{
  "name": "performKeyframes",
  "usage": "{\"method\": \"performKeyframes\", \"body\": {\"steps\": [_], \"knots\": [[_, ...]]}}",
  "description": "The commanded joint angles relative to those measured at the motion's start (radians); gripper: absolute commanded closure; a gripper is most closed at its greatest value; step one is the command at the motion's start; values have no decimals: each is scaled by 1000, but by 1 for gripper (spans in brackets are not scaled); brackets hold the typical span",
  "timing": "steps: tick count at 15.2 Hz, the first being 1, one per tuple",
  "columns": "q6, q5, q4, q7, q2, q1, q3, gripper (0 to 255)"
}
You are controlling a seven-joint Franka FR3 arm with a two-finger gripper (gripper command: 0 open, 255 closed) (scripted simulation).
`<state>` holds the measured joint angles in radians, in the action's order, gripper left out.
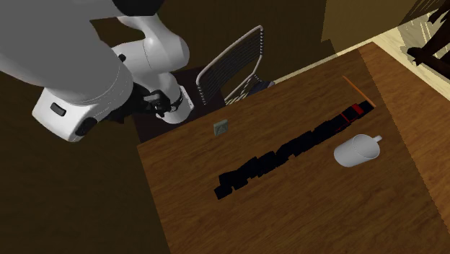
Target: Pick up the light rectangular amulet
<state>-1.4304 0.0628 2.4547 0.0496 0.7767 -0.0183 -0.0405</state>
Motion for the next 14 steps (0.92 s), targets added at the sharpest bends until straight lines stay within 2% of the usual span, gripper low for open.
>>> {"method": "performKeyframes", "body": {"steps": [1,8,14], "knots": [[0,0,0,0,0,0,0,0],[-189,-134,206,132,111,71,125,0],[-385,-263,337,249,135,158,261,0]]}}
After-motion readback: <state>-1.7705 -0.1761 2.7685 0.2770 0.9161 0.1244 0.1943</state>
